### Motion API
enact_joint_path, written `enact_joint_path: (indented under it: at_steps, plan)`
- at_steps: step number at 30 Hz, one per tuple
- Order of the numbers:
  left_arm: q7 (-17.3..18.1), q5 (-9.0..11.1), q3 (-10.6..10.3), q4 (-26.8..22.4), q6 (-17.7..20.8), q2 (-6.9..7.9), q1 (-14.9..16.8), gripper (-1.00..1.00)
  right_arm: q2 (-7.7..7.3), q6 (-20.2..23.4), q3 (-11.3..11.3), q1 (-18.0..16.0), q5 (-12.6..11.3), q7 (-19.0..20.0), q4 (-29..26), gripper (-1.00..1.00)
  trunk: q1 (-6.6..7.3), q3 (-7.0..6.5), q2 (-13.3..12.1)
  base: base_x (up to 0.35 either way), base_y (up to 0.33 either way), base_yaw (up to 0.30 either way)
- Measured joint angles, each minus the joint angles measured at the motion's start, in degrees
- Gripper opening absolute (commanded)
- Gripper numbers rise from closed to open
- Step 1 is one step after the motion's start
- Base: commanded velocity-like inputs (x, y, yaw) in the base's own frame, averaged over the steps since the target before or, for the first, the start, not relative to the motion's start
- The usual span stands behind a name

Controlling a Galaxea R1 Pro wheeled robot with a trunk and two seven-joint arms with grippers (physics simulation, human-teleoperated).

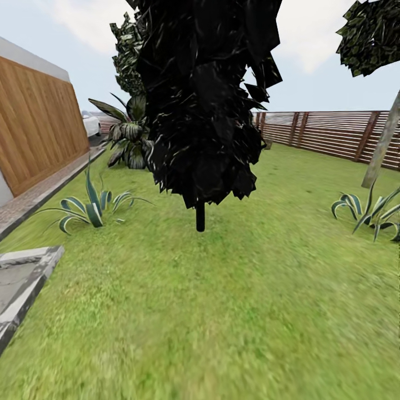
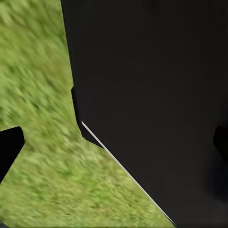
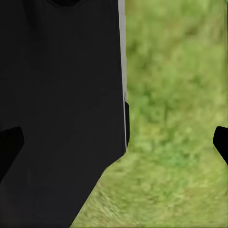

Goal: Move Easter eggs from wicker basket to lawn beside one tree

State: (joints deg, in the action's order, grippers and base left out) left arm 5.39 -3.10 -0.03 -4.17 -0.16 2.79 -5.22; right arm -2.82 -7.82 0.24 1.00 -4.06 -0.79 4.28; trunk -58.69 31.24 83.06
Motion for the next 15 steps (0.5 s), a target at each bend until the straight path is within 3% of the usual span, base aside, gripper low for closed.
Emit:
enact_joint_path:
  at_steps: [15]
  plan:
    - [0.00, 0.00, 0.00, 0.01, 0.00, 0.00, 0.01, 1.00, 0.00, 0.00, 0.05, 0.01, 0.07, 0.35, 0.06, 1.00, 0.00, 0.00, 0.00, 0.339, 0.000, -0.288]
